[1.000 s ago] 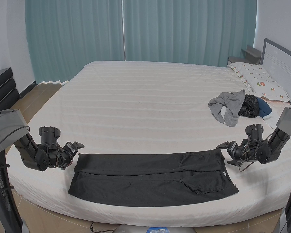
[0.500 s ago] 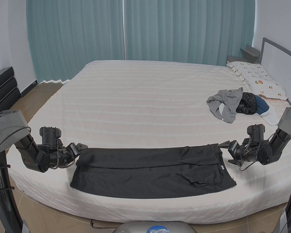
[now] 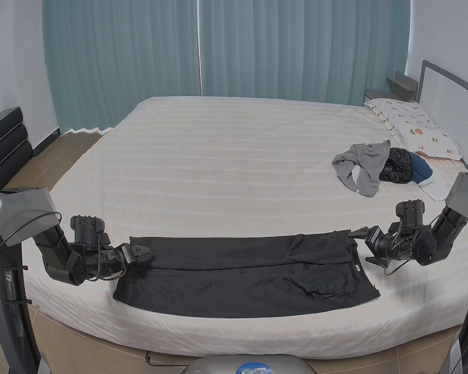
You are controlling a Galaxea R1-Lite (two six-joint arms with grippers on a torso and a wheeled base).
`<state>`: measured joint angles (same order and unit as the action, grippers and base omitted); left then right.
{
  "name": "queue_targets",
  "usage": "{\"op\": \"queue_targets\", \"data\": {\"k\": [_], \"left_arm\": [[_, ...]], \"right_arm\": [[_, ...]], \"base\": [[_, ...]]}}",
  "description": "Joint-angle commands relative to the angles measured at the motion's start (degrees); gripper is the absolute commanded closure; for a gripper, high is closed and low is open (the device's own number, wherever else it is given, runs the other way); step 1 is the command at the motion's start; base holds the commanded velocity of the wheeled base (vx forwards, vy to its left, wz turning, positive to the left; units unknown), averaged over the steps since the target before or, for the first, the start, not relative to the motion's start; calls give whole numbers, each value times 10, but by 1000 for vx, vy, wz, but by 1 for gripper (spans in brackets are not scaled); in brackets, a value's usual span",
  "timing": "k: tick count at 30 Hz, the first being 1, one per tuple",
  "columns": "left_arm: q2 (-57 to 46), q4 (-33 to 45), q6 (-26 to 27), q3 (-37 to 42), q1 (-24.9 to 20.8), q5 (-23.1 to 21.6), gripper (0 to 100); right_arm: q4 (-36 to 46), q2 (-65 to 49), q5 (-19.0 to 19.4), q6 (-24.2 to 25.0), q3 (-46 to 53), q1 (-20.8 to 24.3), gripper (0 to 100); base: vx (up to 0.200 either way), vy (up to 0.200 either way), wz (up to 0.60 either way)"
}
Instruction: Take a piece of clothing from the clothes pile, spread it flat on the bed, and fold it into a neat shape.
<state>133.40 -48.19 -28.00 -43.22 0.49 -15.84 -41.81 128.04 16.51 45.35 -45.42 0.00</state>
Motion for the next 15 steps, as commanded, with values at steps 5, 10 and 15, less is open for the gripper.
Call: {"op": "queue_targets", "data": {"k": [5,10,15], "left_arm": [[8,-15,3,6,-4,-1,100],[7,-16,3,9,-4,-2,100],[4,-16,0,13,-2,-2,100]], "right_arm": [[0,1,0,0,0,0,0],[0,0,1,0,0,0,0],[0,-1,1,0,0,0,0]], "base": [[0,0,0],[0,0,0],[0,0,0]]}}
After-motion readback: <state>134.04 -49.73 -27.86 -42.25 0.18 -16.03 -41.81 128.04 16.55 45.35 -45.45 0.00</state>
